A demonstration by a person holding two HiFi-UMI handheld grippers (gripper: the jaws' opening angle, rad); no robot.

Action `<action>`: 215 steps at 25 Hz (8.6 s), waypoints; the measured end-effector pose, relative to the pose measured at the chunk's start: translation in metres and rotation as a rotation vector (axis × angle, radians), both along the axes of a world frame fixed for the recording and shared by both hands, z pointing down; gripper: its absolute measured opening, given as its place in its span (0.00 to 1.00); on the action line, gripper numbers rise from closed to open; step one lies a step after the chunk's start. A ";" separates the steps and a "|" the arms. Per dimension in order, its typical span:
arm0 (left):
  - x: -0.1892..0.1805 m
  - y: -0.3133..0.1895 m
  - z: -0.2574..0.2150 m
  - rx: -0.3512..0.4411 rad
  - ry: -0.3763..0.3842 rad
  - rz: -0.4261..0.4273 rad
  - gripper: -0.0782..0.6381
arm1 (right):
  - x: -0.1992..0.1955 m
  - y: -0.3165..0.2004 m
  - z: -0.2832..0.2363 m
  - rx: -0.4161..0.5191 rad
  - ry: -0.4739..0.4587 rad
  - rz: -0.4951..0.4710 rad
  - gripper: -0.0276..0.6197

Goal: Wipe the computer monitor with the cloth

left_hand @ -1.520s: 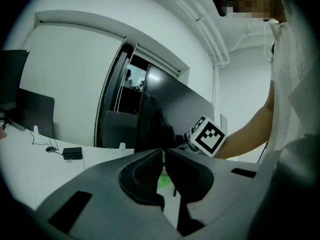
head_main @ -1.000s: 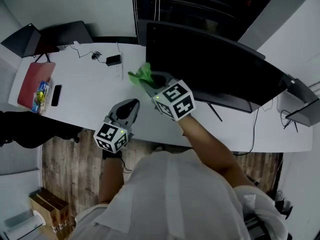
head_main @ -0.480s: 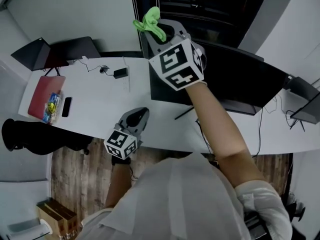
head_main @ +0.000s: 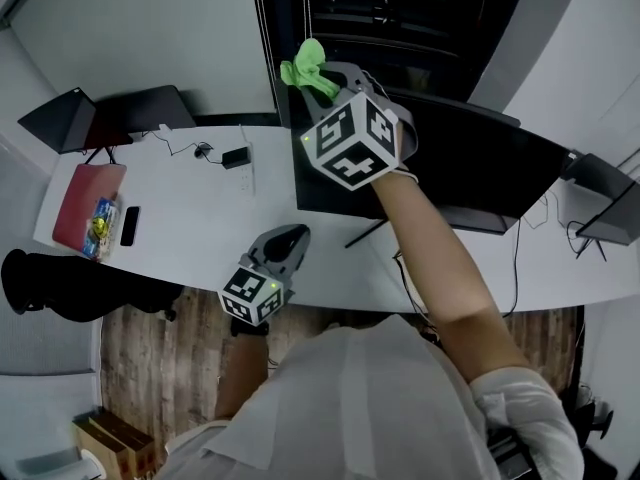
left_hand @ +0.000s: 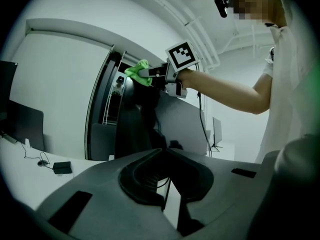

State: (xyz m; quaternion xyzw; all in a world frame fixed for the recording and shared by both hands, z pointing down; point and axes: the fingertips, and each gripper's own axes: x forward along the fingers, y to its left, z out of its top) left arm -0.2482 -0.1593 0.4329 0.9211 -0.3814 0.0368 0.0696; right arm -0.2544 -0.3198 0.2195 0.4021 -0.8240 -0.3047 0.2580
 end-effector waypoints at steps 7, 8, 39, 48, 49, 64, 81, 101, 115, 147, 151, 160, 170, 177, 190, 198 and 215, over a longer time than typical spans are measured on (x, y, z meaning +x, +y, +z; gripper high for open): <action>0.026 -0.007 -0.005 0.008 -0.001 0.021 0.15 | 0.042 0.003 0.000 -0.029 -0.012 0.030 0.15; 0.032 -0.008 -0.006 0.009 -0.001 0.027 0.15 | 0.049 0.004 0.000 -0.032 -0.014 0.032 0.15; 0.222 -0.012 -0.012 -0.002 -0.011 0.169 0.15 | 0.277 0.024 0.003 -0.080 -0.066 0.129 0.15; 0.265 -0.011 -0.008 -0.003 -0.008 0.214 0.15 | 0.357 0.031 0.003 -0.087 -0.109 0.210 0.15; 0.268 -0.011 -0.008 -0.003 -0.007 0.218 0.15 | 0.366 0.031 0.003 -0.087 -0.111 0.221 0.15; 0.304 0.000 -0.006 -0.008 -0.022 0.251 0.15 | 0.480 0.041 0.005 -0.081 -0.157 0.381 0.15; 0.312 0.016 -0.005 -0.011 -0.037 0.245 0.15 | 0.549 0.053 0.005 -0.074 -0.154 0.506 0.15; 0.304 0.031 -0.008 0.005 -0.044 0.191 0.15 | 0.613 0.074 -0.005 -0.012 -0.137 0.708 0.15; 0.198 0.034 -0.003 -0.003 -0.020 0.034 0.15 | 0.397 0.069 -0.073 0.078 -0.201 0.308 0.15; -0.165 -0.032 0.008 -0.010 0.023 0.090 0.15 | -0.075 -0.005 0.022 0.106 0.281 0.211 0.15; -0.172 -0.033 0.013 -0.018 0.026 0.113 0.15 | -0.078 -0.006 0.034 0.109 0.321 0.243 0.15; -0.186 -0.036 0.017 -0.022 0.027 0.136 0.15 | -0.081 -0.005 0.069 0.032 0.321 0.279 0.15; -0.190 -0.039 0.021 -0.031 0.027 0.147 0.15 | -0.080 0.003 0.111 -0.042 0.298 0.288 0.15; -0.189 -0.038 0.024 -0.037 0.027 0.152 0.15 | -0.080 0.013 0.151 -0.113 0.298 0.275 0.15; -0.194 -0.035 0.029 -0.050 0.018 0.146 0.15 | -0.082 0.022 0.224 -0.257 0.309 0.255 0.15; -0.197 -0.036 0.031 -0.055 0.013 0.145 0.15 | -0.084 0.031 0.277 -0.351 0.348 0.233 0.15; -0.202 -0.035 0.032 -0.058 0.000 0.138 0.15 | -0.085 0.046 0.339 -0.474 0.390 0.211 0.15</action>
